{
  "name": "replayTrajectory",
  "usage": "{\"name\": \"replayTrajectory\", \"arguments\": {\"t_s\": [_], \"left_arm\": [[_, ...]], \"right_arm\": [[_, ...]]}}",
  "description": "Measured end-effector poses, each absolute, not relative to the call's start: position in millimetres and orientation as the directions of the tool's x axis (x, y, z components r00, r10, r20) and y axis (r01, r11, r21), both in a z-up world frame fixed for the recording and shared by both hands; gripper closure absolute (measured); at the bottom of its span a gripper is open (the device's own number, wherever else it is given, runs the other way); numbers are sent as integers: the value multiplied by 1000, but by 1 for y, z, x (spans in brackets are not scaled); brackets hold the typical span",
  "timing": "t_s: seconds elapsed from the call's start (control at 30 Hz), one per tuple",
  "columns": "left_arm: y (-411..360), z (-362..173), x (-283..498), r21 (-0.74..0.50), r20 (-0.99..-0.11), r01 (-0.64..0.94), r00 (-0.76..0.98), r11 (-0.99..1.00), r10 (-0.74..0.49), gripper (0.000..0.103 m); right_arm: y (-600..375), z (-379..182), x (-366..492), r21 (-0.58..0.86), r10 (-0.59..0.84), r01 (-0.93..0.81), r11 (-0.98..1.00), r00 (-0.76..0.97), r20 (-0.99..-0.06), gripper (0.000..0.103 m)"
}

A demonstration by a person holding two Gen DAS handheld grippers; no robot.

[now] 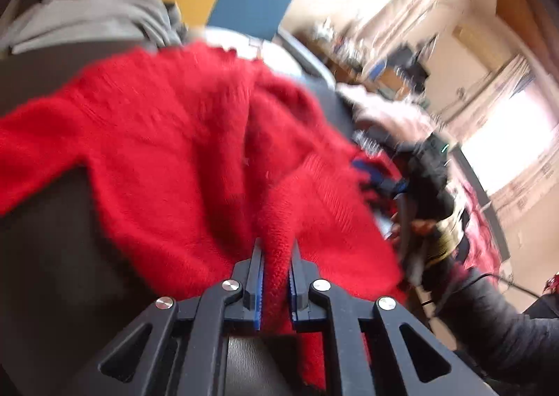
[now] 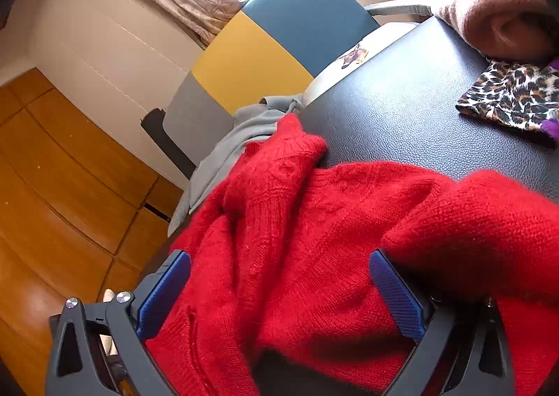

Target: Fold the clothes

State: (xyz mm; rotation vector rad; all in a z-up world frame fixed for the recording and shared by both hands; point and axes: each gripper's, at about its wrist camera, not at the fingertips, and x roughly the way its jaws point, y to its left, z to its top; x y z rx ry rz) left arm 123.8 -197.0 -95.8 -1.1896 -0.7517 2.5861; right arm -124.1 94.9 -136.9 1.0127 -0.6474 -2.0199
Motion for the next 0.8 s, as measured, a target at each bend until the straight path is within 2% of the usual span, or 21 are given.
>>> {"name": "replayTrajectory", "arguments": {"t_s": [0.07, 0.2, 0.27, 0.3, 0.33, 0.53, 0.63, 0.8], "left_arm": [[-215, -84, 146, -503, -637, 81, -708, -860, 305, 103], [-281, -79, 193, -505, -635, 257, -757, -824, 153, 103], [-297, -81, 210, -500, -655, 288, -743, -816, 139, 103], [-301, -80, 216, -497, -661, 288, -737, -819, 141, 97], [-297, -78, 218, -480, -663, 277, -736, -832, 138, 84], [-246, -60, 165, -462, -621, 68, -736, -884, 268, 47], [-207, -68, 119, -447, -661, -61, -649, -892, 376, 45], [-171, -95, 64, -401, -756, -117, -517, -909, 400, 44]], "right_arm": [[98, -137, -124, 721, -820, 407, -561, -389, -419, 0], [99, -137, -124, 732, -826, 400, -551, -388, -410, 0], [97, -135, -124, 733, -824, 392, -556, -373, -426, 0], [95, -134, -124, 728, -823, 393, -562, -359, -441, 0], [94, -133, -124, 722, -820, 396, -568, -345, -456, 0], [83, -135, -121, 668, -793, 428, -609, -341, -504, 0], [85, -136, -120, 677, -802, 431, -597, -346, -487, 0], [89, -137, -118, 693, -815, 432, -577, -354, -458, 0]]}}
